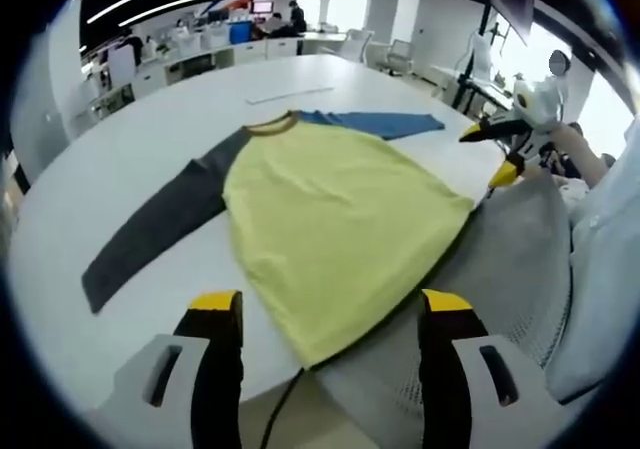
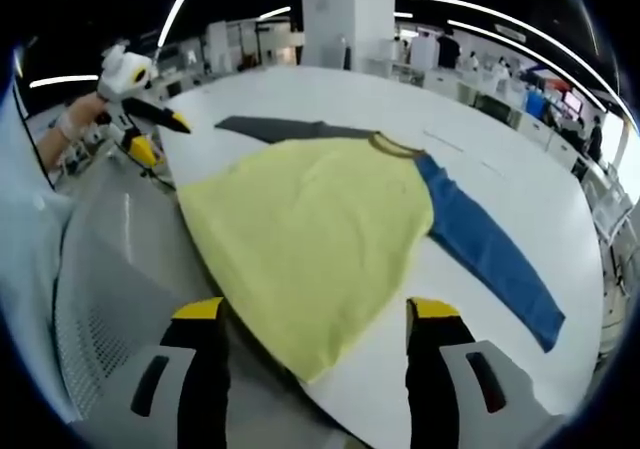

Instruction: Fold the garment on the visible template until the final outline fits inside the template.

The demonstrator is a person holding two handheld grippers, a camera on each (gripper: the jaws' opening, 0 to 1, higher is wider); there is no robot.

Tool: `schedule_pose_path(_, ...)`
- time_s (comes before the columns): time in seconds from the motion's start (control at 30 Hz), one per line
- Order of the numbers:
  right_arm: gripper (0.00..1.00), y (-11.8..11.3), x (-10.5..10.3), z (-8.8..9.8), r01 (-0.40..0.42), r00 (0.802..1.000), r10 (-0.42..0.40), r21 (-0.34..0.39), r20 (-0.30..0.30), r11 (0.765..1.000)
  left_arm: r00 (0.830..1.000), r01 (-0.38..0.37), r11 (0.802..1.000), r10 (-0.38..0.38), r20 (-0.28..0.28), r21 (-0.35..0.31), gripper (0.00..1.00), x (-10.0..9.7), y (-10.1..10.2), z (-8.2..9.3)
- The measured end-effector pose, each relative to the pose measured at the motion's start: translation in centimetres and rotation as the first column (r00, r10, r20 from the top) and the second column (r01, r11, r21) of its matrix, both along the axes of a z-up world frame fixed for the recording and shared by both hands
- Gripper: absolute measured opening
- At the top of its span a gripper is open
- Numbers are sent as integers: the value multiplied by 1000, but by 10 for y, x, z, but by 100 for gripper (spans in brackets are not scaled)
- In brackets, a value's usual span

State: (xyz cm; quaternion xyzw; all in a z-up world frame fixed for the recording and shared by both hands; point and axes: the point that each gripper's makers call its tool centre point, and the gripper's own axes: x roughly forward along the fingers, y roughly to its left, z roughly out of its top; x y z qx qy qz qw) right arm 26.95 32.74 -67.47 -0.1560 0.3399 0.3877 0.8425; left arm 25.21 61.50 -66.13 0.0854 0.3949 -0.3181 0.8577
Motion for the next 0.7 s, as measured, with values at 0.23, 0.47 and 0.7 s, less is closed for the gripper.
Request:
schedule_pose_path(0.23,80,1,0,0,-9,1000,9,-1,0,1000,1000,4,1000,-4,7,2,78,1,-1,2)
schedule_pose_path(0.47,84,-2,-2,-5,-14,1000,14,-19,-9,1000,1000,27,1000,-27,-5,-13,82,-3,-6,3)
schedule_pose_path(0.7,87,-2,-1,-4,-8,1000,8,-17,-4,1000,1000,20,1000,-20,-21,-12,86,-4,-4,1)
